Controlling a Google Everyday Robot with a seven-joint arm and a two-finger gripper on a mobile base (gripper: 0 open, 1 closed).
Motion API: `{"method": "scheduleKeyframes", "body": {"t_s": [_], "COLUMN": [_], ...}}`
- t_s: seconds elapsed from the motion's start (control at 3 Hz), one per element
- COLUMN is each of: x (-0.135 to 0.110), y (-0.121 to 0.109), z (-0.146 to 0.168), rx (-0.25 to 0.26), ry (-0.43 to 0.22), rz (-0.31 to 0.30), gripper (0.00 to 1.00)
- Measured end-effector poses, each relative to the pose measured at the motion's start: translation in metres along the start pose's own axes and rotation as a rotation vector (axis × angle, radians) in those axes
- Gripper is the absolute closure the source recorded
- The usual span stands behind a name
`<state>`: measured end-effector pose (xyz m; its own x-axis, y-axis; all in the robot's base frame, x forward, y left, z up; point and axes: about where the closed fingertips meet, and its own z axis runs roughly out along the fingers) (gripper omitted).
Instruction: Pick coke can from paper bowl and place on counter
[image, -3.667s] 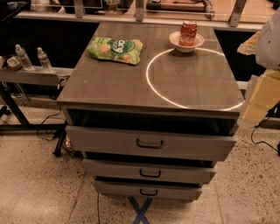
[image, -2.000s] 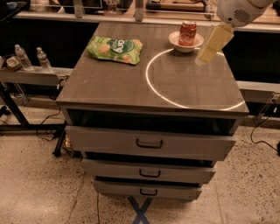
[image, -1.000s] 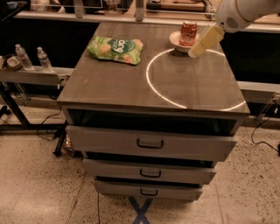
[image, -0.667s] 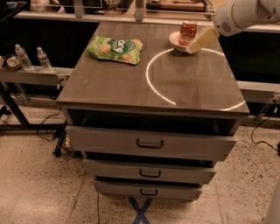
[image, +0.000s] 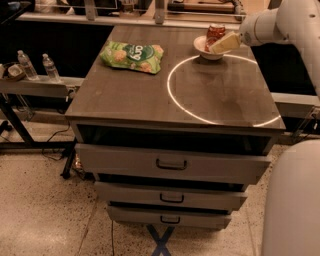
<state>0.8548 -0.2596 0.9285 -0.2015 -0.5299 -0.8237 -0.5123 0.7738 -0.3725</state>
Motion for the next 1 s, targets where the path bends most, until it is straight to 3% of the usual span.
{"method": "scheduleKeyframes", "body": {"t_s": [0.33,0.67,1.0], "x": [0.007,0.009,0.002], "y": [-0.007,-0.005,-0.002], "z": [0.034,0.057,0.067], "rx": [0.017,0.008,-0.012], "ry": [-0.040,-0.074,-0.115], "rz": [0.095,0.155,0.186], "gripper": [0.00,0.10,0.33]}}
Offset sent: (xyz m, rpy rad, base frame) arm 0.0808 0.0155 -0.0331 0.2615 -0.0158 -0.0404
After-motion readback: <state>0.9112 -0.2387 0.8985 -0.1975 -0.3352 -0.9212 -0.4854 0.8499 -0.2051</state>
